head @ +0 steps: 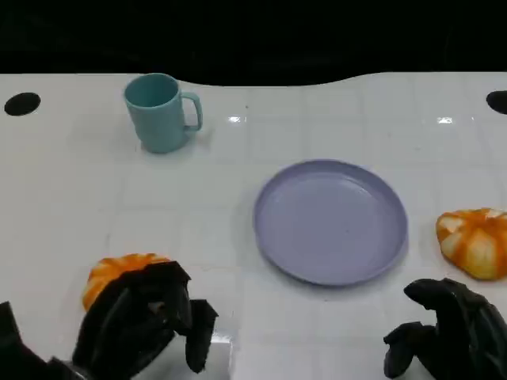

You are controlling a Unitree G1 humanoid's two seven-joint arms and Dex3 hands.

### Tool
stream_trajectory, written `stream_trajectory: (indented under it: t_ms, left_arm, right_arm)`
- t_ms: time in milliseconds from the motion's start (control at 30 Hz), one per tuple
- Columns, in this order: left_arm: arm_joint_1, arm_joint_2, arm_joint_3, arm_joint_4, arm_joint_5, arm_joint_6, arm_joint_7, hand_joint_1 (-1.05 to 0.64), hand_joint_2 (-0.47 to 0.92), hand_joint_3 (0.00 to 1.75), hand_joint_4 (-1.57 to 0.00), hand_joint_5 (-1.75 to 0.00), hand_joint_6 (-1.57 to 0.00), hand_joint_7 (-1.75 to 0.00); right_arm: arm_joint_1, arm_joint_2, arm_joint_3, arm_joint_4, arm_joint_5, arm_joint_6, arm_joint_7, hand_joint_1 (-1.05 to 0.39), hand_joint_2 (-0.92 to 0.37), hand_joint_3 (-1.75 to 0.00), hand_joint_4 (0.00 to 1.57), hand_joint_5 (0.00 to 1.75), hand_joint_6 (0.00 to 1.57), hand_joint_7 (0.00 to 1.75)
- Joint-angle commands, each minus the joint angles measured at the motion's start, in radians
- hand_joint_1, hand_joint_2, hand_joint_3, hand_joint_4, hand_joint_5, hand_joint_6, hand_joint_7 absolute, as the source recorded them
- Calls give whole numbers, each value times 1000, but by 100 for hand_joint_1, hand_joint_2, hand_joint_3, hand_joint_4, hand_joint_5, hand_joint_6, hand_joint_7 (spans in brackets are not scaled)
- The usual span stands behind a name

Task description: Grasp the bread from the table and place it into the plate.

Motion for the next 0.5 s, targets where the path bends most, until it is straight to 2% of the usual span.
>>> stream_trajectory:
  t_ms: [33,67,133,233,300,433,500]
  left_arm:
    - [-8,93,-11,-63,173,-124,75,-100,92,23,-88,-129,-79,-88]
    - [-8,108,-14,-68,200,-143,86,-99,92,24,-82,-127,-70,-83]
    - [-6,139,-21,-93,237,-145,105,-98,92,25,-80,-125,-65,-81]
    - [2,200,-29,-169,312,-125,140,-98,92,16,-61,-121,-47,-76]
    - [4,231,-35,-194,374,-150,169,-99,92,14,-48,-121,-35,-77]
    - [10,292,-49,-246,531,-192,249,-100,92,19,-22,-132,-7,-94]
    - [19,328,-52,-286,632,-199,296,-98,92,20,-14,-137,-1,-94]
  right_arm:
    - [4,-8,-6,-7,6,-2,-4,-60,-92,-35,157,62,157,25]
    - [4,-8,-6,-9,6,0,-7,-59,-92,-35,157,63,157,25]
    - [5,-8,-5,-13,7,5,-12,-59,-92,-34,157,63,157,26]
    - [1,-9,-6,-8,4,-1,-7,-60,-92,-34,157,64,157,27]
    - [-3,-11,-7,-1,6,-5,1,-59,-92,-35,157,62,157,25]
    - [2,-10,-5,-17,8,13,-17,-59,-92,-34,157,62,157,25]
    - [3,-11,-4,-21,7,16,-19,-59,-92,-33,157,63,157,26]
